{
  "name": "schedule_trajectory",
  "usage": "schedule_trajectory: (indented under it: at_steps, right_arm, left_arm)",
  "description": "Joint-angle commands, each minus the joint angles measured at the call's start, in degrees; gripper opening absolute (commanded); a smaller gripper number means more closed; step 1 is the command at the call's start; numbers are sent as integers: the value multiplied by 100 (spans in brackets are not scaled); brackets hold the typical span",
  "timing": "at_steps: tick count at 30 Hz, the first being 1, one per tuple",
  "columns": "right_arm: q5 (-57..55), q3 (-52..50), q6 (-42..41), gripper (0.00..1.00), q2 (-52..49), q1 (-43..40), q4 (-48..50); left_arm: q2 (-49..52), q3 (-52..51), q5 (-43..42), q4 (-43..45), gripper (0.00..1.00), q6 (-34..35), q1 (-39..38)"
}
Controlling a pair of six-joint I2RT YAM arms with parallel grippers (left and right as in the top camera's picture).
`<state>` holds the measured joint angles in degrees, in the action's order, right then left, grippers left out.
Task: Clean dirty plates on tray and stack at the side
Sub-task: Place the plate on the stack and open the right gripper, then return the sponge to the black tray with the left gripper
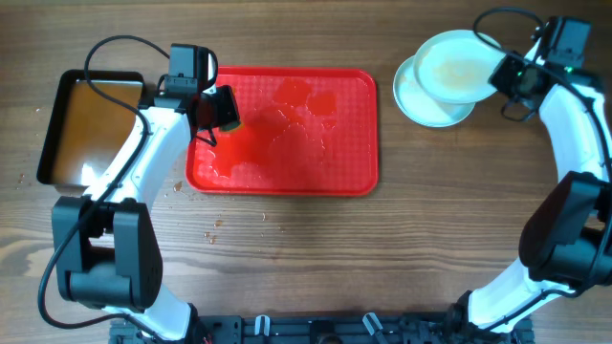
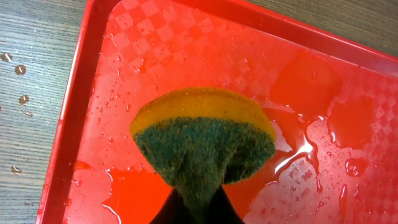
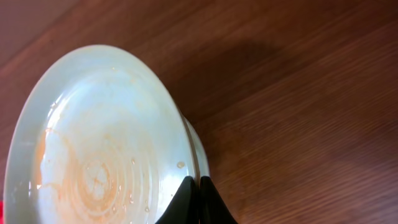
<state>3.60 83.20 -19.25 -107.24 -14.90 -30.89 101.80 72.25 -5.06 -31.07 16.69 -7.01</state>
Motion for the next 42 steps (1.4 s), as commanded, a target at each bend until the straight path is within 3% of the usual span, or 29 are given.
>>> schedule_trajectory:
  at_steps: [1, 3, 5, 9, 13, 18, 23, 29, 39, 41, 42]
  right_arm:
    - [201, -597, -592, 9, 59, 85, 575]
    - [201, -831, -649, 15, 57, 85, 896]
    - [293, -999, -662, 40, 57, 85, 1023]
    - [986, -1132, -533, 43, 57, 144, 1023]
    - [1996, -1132, 26, 70, 57, 507, 1104]
    - [1377, -1132, 103, 85, 57, 1215, 1156]
    - [1377, -1132, 96, 88, 57, 1659, 1408]
    - [1379, -1132, -273, 89, 57, 2000, 1526]
    - [1375, -1132, -511, 89, 57, 2020, 1685]
    - [1375, -1132, -511, 89, 57, 2020, 1690]
    - [1377, -1132, -511, 89, 57, 2020, 1690]
  left_arm:
    - [35, -31, -72, 13, 4, 50, 0]
    - [35, -31, -70, 15, 4, 50, 0]
    - [35, -31, -72, 15, 4, 50, 0]
    - [35, -31, -70, 37, 4, 50, 0]
    - [33, -31, 48, 262, 4, 52, 74]
    - [33, -31, 57, 494, 4, 350, 1038]
    - [31, -28, -457, 782, 4, 654, 2247]
    - [96, -31, -448, 935, 4, 651, 3375]
    - [1375, -31, -387, 1456, 4, 647, 3840]
    - [1421, -31, -389, 1482, 40, 649, 3840]
    - [1425, -31, -387, 1504, 43, 647, 3840]
